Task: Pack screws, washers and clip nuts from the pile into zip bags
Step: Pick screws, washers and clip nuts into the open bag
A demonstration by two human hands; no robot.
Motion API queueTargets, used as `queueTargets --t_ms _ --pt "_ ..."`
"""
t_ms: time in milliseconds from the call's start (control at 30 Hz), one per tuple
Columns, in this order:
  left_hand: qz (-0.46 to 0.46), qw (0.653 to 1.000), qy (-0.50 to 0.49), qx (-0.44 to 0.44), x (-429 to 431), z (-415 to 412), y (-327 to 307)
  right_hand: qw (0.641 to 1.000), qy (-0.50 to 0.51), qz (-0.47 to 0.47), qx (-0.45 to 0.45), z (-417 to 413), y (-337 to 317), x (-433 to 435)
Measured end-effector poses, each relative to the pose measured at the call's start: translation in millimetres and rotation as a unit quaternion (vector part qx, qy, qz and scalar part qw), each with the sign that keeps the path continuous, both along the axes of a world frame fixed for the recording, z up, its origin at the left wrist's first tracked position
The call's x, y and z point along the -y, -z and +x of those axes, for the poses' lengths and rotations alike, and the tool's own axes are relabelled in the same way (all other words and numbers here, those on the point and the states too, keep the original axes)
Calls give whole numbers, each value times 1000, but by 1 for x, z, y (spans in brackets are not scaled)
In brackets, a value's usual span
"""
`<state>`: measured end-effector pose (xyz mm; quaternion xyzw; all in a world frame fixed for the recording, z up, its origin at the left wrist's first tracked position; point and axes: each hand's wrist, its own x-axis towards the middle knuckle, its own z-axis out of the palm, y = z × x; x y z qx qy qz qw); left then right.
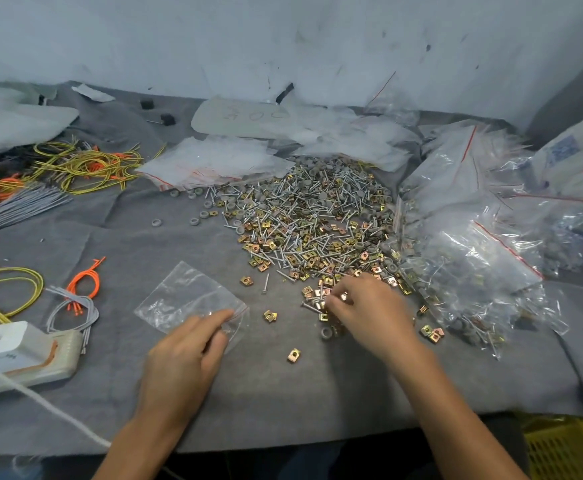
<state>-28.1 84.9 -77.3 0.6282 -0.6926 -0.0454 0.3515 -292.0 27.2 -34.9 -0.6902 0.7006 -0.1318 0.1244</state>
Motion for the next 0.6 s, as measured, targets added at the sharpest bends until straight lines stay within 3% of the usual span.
queueTargets --t_ms 600 --pt "-6 999 -15 -27 11 -1 3 997 -78 26 -12 11 0 -8"
